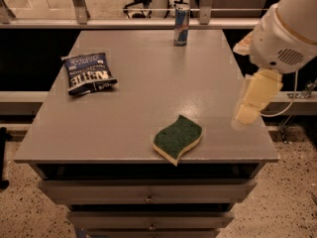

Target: Move blue chip bag near redbull can

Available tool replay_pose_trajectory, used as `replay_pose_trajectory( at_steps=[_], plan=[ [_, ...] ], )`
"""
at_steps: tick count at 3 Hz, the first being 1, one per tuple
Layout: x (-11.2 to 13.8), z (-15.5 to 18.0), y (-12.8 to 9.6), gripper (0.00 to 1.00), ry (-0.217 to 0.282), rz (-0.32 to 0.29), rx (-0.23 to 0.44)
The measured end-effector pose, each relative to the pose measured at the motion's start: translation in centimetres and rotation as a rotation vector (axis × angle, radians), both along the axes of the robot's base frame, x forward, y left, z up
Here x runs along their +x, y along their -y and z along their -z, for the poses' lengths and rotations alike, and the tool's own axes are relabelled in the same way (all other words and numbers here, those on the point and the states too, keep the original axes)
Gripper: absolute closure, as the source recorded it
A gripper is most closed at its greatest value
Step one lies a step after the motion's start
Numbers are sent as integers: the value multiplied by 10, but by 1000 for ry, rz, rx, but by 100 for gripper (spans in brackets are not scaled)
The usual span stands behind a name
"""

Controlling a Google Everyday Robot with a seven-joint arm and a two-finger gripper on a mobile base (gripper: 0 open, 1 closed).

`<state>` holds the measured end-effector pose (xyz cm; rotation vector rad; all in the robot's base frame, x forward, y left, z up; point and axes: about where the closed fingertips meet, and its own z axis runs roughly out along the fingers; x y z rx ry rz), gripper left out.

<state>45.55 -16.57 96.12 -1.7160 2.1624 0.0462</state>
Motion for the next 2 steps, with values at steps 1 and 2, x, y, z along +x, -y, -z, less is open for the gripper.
replay_pose_trajectory(
  at_steps=[1, 2],
  plan=[
    [18, 8, -58, 0, -5, -38, 104],
    [29, 2, -124, 0, 6, -82, 218]
  ],
)
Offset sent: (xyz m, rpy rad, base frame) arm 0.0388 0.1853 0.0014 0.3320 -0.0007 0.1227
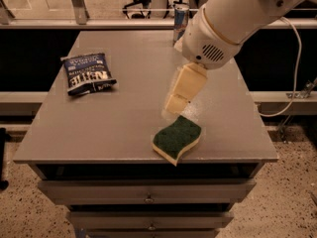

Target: Move blue chip bag near redbull can

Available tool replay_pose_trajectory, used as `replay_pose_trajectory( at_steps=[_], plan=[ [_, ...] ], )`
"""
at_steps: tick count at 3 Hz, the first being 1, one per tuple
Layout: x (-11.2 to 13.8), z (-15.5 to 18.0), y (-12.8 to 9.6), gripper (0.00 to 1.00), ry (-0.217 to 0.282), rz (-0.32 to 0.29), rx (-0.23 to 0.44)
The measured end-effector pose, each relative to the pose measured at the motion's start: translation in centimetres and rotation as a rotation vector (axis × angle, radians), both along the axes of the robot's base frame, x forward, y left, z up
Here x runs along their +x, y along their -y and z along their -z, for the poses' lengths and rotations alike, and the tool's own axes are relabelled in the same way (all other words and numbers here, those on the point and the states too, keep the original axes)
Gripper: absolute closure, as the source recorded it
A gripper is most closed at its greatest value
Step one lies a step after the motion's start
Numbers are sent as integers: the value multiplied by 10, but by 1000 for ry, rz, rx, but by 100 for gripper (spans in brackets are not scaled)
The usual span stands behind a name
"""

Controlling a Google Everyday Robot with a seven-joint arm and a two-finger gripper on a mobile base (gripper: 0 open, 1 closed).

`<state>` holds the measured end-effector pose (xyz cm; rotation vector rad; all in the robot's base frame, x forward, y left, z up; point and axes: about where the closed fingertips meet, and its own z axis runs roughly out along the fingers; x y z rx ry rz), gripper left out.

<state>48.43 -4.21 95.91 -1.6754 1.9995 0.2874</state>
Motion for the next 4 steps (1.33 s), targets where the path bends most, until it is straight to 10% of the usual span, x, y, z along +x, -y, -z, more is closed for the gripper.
replay_pose_trajectory(
  at_steps=[2, 4],
  plan=[
    [7, -6, -7, 0, 12, -20, 30],
    [51, -7, -119, 0, 56, -114, 165]
  ],
)
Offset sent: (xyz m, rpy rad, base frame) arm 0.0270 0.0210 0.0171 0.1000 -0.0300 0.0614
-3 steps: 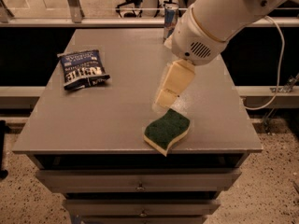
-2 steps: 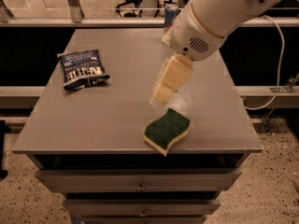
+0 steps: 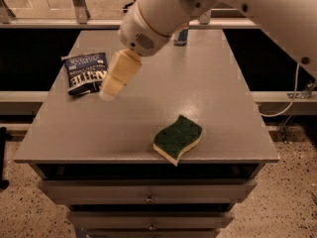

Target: Move blue chip bag near redbull can

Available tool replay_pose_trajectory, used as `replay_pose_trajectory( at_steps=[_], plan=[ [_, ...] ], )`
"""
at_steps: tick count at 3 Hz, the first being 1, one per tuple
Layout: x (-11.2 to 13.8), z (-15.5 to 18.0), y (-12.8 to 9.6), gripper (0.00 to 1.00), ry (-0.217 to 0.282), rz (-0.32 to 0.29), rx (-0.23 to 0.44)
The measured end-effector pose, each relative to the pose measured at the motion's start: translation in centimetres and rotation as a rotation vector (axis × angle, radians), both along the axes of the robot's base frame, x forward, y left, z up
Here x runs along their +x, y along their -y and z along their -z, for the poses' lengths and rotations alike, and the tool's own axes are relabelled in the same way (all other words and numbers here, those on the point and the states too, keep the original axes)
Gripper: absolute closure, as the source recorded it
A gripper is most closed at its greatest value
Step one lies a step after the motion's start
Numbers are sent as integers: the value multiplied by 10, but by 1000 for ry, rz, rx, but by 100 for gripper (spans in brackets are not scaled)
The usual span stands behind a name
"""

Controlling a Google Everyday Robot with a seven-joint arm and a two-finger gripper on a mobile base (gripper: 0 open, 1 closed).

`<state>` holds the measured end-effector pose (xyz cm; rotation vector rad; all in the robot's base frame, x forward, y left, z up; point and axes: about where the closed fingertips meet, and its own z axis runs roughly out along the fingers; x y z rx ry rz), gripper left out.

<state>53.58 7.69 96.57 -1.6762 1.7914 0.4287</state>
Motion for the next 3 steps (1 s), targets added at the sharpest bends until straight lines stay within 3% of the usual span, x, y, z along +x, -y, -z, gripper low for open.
replay_pose_trajectory(
  at_steps=[1, 2, 3],
  plan=[
    [25, 13, -54, 0, 26, -4, 35],
    [54, 37, -84, 0, 23, 30, 59],
    [80, 66, -97, 0, -11, 71, 79]
  ],
)
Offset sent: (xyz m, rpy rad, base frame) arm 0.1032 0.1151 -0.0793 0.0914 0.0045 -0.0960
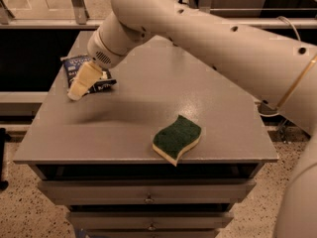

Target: Move blue chip bag near redbull can

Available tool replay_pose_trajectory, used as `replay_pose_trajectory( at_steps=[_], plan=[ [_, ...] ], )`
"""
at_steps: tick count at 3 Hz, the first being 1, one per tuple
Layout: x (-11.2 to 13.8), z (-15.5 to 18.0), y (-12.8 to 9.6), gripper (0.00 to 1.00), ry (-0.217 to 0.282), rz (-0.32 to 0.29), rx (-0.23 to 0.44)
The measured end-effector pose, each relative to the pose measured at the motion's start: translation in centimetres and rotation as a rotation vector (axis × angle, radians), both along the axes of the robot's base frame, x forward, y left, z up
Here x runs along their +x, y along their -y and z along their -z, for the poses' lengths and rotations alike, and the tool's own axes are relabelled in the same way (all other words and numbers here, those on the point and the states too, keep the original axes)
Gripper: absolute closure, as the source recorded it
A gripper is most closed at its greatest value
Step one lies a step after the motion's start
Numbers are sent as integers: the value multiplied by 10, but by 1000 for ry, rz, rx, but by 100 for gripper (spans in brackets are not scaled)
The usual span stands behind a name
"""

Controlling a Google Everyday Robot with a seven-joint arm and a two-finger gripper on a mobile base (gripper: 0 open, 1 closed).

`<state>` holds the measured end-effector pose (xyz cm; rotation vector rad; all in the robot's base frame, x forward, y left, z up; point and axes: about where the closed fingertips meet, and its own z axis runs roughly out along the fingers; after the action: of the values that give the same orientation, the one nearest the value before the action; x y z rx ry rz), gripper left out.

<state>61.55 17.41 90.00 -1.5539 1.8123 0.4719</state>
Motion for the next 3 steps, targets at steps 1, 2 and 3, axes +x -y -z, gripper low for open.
replay_pose_trajectory(
  at_steps=[1, 2, 3],
  plan=[
    [23, 25, -7, 0, -37, 30, 13],
    [37, 42, -11, 12, -67, 59, 25],
    [49, 47, -6, 43, -76, 95, 43]
  ],
)
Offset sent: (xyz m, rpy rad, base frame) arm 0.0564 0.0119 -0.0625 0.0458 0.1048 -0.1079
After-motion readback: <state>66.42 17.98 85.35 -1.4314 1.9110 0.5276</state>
